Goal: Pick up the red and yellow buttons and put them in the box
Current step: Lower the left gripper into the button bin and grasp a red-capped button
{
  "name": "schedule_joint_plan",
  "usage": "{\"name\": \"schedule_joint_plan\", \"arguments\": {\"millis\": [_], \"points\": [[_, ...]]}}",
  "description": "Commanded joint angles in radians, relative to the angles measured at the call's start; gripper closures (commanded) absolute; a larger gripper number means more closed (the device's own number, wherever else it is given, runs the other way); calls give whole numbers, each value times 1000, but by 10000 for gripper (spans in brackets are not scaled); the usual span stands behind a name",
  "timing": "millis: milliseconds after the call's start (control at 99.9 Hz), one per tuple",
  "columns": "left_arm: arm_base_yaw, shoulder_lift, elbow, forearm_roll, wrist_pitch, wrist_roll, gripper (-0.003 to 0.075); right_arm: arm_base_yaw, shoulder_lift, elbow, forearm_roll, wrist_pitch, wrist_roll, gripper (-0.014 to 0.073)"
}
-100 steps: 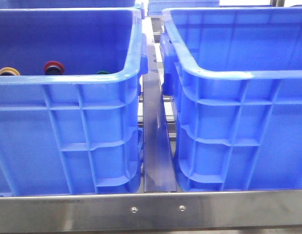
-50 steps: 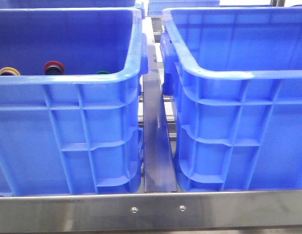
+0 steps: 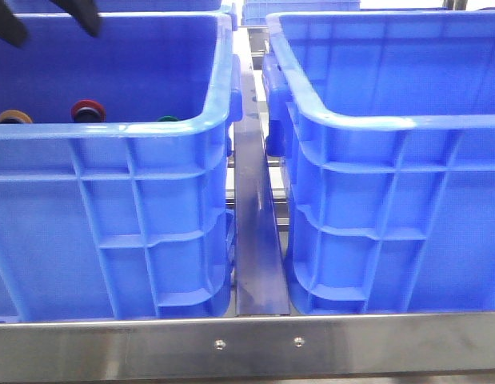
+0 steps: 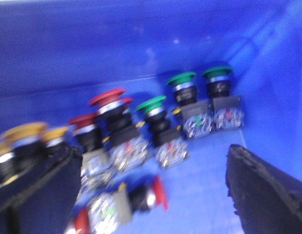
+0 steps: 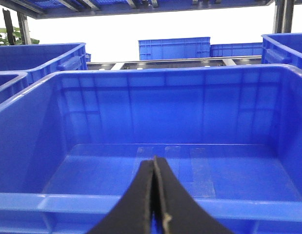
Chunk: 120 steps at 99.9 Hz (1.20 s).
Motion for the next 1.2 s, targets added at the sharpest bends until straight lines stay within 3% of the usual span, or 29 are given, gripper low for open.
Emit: {"name": "schedule_joint_plan", "arguments": {"millis": [0,200,861,1001,1191], "points": [[-7,13,-58,16,-68,-39,154,1,-15,5,-7,-82,0,662],[-6,72,-67,141,-67,-147,154,1,-15,5,-7,-82,0,662],[-6,217,-67,172,-82,-163,163,1,-15,5,-7,-82,0,662],[-6,217,-67,172,-82,-163,314,1,-15,5,-7,-82,0,662],[-6,217,-67,181,-82,-163,733,1,-15,5,-7,-82,0,662]]}}
